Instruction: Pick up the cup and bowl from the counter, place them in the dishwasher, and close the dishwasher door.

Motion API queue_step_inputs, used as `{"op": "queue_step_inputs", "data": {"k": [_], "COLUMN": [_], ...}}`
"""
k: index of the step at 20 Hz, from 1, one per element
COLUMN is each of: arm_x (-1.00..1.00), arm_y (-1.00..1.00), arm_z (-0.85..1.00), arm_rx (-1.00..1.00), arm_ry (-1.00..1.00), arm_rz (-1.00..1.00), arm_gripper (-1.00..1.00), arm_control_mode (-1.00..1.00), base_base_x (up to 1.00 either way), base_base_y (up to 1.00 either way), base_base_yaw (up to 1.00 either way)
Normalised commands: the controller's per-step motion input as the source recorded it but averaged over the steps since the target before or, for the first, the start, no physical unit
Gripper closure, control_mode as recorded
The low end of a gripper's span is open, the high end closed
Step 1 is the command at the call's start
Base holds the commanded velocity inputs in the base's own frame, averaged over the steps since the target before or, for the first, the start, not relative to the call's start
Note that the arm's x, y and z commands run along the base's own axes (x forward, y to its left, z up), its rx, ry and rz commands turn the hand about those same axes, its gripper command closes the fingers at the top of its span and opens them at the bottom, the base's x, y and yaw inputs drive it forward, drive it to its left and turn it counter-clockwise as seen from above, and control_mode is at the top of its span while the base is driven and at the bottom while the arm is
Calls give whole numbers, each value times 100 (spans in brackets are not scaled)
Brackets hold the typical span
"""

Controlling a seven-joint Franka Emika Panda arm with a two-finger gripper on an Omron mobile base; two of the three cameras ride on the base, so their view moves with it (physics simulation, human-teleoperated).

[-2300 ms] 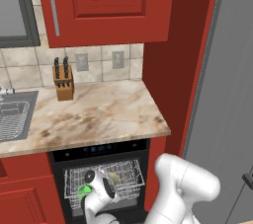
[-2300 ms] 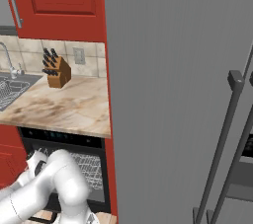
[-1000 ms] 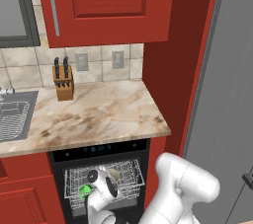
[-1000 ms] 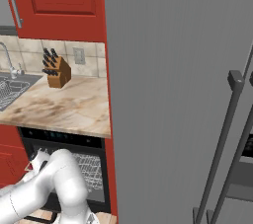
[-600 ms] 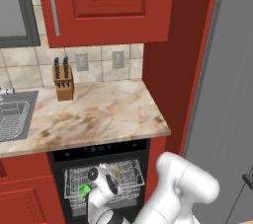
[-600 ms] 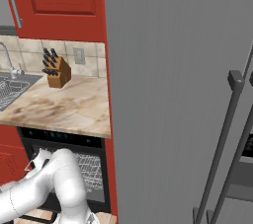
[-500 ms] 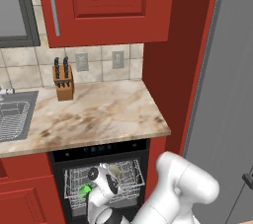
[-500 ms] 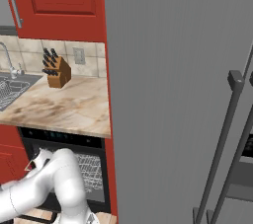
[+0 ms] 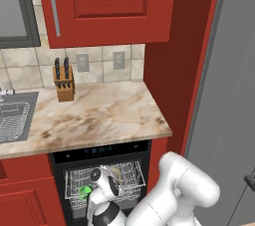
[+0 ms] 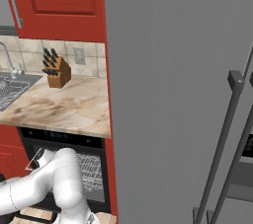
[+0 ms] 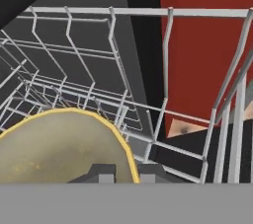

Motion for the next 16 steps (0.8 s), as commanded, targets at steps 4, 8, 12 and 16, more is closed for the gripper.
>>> {"op": "queue_step_inputs", "data": {"k": [4, 8, 12, 16], "arm_x": [51, 45, 32, 6], "arm_y": [3, 12, 1, 14], "arm_z": [-41, -47, -28, -5], "arm_rx": [-4, -5, -4, -7], "arm_ry": [0, 0, 0, 0], "arm_rz": [0, 0, 0, 0], "arm_gripper": [100, -100, -100, -100], "arm_control_mode": [-100, -100, -100, -100], "base_base_x": [0, 0, 0, 0], "base_base_y": [0, 0, 0, 0], "base_base_yaw": [0, 0, 0, 0]}}
